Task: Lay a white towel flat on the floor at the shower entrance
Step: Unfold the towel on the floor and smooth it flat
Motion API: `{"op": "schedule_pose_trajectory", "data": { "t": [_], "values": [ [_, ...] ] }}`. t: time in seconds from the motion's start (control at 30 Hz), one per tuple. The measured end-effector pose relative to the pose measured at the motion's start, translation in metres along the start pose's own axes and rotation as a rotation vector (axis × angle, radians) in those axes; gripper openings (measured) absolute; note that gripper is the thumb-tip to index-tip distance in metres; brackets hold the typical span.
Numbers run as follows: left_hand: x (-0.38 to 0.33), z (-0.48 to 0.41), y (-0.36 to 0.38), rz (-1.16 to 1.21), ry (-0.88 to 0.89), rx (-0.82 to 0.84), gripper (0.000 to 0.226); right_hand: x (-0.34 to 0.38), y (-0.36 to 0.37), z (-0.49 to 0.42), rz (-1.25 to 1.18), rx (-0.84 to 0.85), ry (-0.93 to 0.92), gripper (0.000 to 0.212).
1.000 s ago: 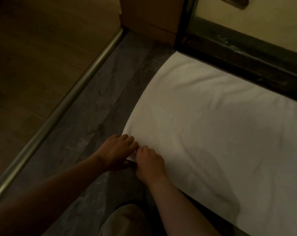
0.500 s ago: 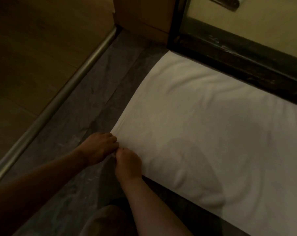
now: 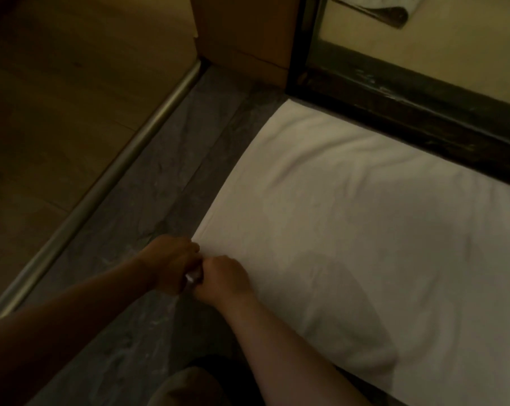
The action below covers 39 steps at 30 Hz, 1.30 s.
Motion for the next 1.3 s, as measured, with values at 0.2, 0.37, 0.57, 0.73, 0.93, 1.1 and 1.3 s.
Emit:
{"op": "schedule_pose_trajectory", "data": {
  "t": [0.2, 0.37, 0.57, 0.73, 0.93, 1.1, 1.3],
  "values": [
    [0.01, -0.033, -0.074, 0.166, -0.164, -0.446, 0.032, -0.033, -0.1, -0.019, 0.146, -0.384, 0.021, 0.023],
    [0.003, -0.1, -0.16, 0.309, -0.207, -0.6, 0.04, -0.084, -0.19, -0.036, 0.238, -0.474, 0.151, 0.05],
    [0.007, -0.177, -0.232, 0.32, -0.194, -0.576, 0.037, -0.133, -0.251, -0.062, 0.294, -0.423, 0.223, 0.054],
    [0.021, -0.228, -0.25, 0.355, -0.226, -0.535, 0.039, -0.142, -0.265, -0.102, 0.296, -0.38, 0.23, 0.054],
    [0.031, -0.267, -0.249, 0.325, -0.17, -0.418, 0.051, -0.143, -0.268, -0.143, 0.251, -0.335, 0.331, 0.06],
    [0.04, -0.274, -0.234, 0.282, -0.148, -0.444, 0.059, -0.146, -0.251, -0.153, 0.274, -0.29, 0.351, 0.062],
    [0.047, -0.277, -0.232, 0.181, -0.185, -0.465, 0.059, -0.151, -0.251, -0.166, 0.331, -0.29, 0.342, 0.068]
  ]
}}
Point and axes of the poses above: each hand's wrist, its own z-axis away from the middle knuckle, its own y-axis out of the palm, x = y × z, the point moved 1 cm from there along -z, towards the middle knuckle, and after that the axes turned 5 degrees about x, right-handed, at the moved point
